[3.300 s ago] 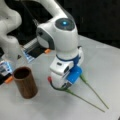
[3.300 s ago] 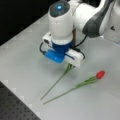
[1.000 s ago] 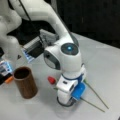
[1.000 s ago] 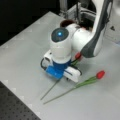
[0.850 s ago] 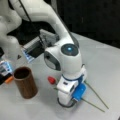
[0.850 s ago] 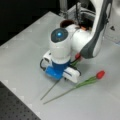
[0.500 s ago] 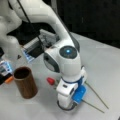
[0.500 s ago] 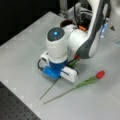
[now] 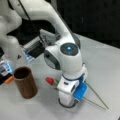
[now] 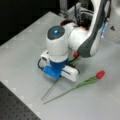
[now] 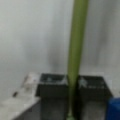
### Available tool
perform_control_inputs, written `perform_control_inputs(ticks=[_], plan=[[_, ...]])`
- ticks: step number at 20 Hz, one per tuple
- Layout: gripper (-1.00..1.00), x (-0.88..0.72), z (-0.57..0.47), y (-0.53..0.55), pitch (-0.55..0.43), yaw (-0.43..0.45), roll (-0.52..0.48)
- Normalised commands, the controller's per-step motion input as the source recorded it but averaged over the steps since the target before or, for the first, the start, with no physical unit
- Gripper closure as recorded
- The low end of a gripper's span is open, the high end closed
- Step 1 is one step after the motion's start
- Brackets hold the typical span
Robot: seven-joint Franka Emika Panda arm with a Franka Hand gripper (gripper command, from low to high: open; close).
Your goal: Flower insertion into a vase
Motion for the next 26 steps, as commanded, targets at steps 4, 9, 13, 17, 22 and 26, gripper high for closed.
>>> perform_control_inputs(ticks=[4, 9, 13, 17, 22, 26], plan=[[1.00, -0.16, 0.98, 0.09, 0.108, -0.179, 0.044], [1.00, -0.09, 0.98, 0.12, 0.002, -0.193, -0.005], [1.00, 0.06, 0.65, 0.13, 0.060, -0.157, -0.046], [1.00, 0.16, 0.25, 0.10, 0.157, -0.086, -0.077], [1.00, 0.14, 0.26, 0.08, 0.125, -0.016, -0.180], [1.00, 0.08, 0.37, 0.08, 0.126, 0.041, -0.231]])
